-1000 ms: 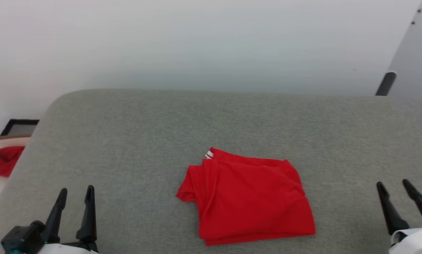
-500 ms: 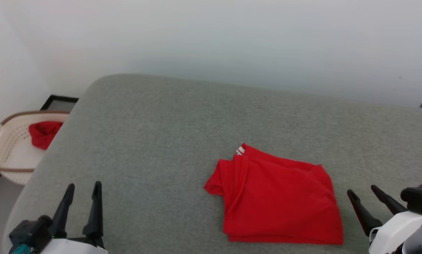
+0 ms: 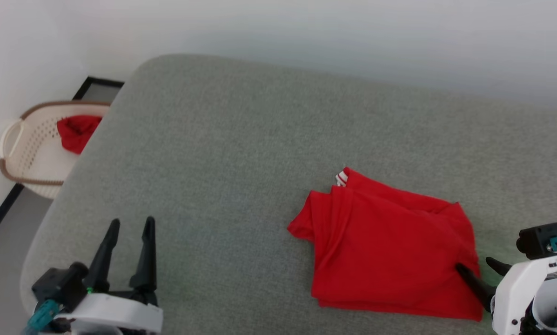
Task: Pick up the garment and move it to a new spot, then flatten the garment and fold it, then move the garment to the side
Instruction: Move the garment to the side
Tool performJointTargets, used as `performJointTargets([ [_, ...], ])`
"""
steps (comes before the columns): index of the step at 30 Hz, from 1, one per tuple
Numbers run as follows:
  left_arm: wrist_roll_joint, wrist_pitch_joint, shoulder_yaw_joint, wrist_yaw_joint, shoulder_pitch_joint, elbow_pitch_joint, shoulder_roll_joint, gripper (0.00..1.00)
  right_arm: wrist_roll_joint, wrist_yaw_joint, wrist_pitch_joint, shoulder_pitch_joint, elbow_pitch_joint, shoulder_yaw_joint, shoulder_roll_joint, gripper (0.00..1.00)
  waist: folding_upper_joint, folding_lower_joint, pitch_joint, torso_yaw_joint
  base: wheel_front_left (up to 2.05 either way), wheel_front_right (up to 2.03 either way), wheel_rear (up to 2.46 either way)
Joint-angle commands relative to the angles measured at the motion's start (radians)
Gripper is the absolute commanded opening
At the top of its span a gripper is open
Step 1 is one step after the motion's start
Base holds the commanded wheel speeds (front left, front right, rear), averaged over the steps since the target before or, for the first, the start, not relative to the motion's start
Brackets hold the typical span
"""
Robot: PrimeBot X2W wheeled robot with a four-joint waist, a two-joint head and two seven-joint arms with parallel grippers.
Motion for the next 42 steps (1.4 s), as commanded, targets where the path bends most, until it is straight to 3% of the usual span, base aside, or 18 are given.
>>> performJointTargets([
  [1,-0.004,0.000,-0.004,-0.003,-0.016,0.003,-0.007,1.00,0.004,-0.001,0.033,-0.015,-0.007,-0.005,-0.002,1.00,0.0000,0.0000,0.039,0.020,0.00,0.00,0.00],
  [10,-0.012,0.000,-0.028,-0.003,-0.056,0.020,-0.024,1.00,-0.026,-0.001,0.232,-0.026,0.021,-0.009,0.033,1.00,0.0000,0.0000,0.074,0.035,0.00,0.00,0.00],
  [11,-0.013,0.000,-0.029,-0.003,-0.060,0.021,-0.025,1.00,-0.029,0.000,0.247,-0.032,0.016,0.008,0.031,0.45,0.0000,0.0000,0.076,0.036,0.00,0.00,0.00],
  [12,-0.015,0.000,-0.029,-0.003,-0.062,0.022,-0.025,1.00,-0.030,0.000,0.252,-0.036,0.013,0.012,0.033,0.00,0.0000,0.0000,0.078,0.036,0.00,0.00,0.00],
  [25,-0.001,0.000,-0.030,-0.003,-0.068,0.016,-0.021,1.00,-0.041,-0.001,0.247,-0.150,-0.001,-0.038,-0.030,0.00,0.0000,0.0000,0.076,-0.006,0.00,0.00,0.00],
  [42,0.020,0.000,-0.049,-0.003,-0.150,-0.027,0.019,1.00,-0.066,-0.001,0.137,-0.316,0.051,-0.047,-0.207,0.00,0.0000,0.0000,0.173,-0.252,0.00,0.00,0.00],
])
